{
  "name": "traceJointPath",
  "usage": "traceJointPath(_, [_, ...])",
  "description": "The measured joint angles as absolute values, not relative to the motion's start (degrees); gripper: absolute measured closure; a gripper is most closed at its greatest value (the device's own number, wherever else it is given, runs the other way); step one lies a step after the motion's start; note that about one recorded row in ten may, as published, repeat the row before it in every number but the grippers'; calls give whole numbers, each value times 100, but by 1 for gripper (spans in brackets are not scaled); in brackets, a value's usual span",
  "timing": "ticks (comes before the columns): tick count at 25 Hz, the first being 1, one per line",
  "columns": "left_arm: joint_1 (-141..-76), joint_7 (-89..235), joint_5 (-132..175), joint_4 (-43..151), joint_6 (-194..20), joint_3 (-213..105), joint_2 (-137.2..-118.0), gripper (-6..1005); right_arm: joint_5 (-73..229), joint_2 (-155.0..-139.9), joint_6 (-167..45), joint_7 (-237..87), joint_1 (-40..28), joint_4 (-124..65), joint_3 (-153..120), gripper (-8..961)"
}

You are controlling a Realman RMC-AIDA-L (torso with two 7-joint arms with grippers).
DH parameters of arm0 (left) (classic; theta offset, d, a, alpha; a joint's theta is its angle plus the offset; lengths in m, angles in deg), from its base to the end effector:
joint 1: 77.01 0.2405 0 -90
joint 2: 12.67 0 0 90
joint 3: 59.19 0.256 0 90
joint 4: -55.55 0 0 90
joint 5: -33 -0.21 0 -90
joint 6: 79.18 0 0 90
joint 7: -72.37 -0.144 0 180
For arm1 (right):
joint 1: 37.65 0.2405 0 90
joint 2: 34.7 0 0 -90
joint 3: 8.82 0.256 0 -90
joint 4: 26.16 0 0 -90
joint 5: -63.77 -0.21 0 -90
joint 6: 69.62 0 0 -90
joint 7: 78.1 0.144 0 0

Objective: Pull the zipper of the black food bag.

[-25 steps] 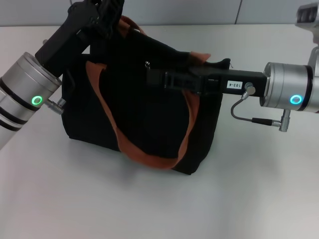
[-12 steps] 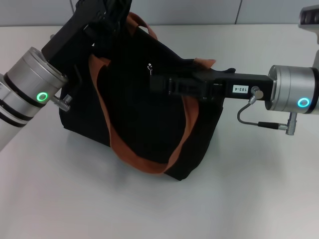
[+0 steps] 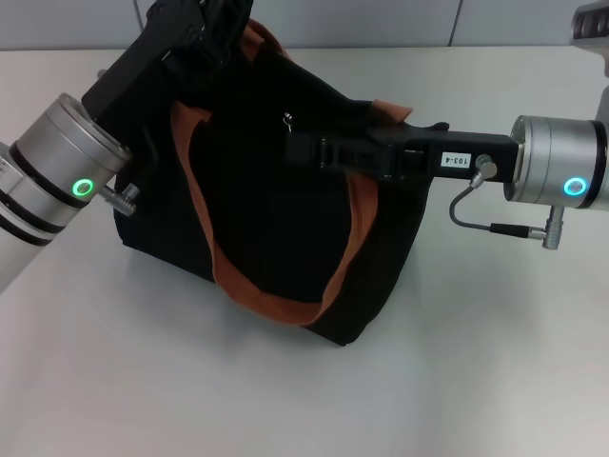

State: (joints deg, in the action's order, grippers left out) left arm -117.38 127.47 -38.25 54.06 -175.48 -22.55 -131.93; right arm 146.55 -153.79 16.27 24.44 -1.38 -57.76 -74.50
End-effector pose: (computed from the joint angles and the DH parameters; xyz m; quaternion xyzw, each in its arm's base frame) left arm -0.1934 0.3471 -0.0138 -0.7511 -0.2029 -0.5922 0.2096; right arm 0.1709 0.3460 -0.0370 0.8646 -0.3455 -0.3631 0.0353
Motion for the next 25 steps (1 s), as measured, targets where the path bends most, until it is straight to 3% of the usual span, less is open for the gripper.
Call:
traceJointPath(4, [-11736, 12779, -3829, 5406, -17556, -2260, -13194, 975, 14636, -15379, 1900, 2271, -303, -5952, -7302, 503])
traceJointPath(14, [-11693, 12905, -3787, 5433, -17509, -2304, -13193, 976, 14612, -15383, 4039, 1017, -1526, -6166, -4870, 510])
traceJointPath(16, [-11666, 12894, -3780, 5438, -17471, -2307, -13193, 976, 14660, -15383, 3866, 408, -1975, -6107, -4598, 511])
traceJointPath(25, [-11625, 12887, -3790, 5474, -17409, -2305, -13194, 976, 14666, -15401, 2654, -1673, -2217, -5484, -4621, 517])
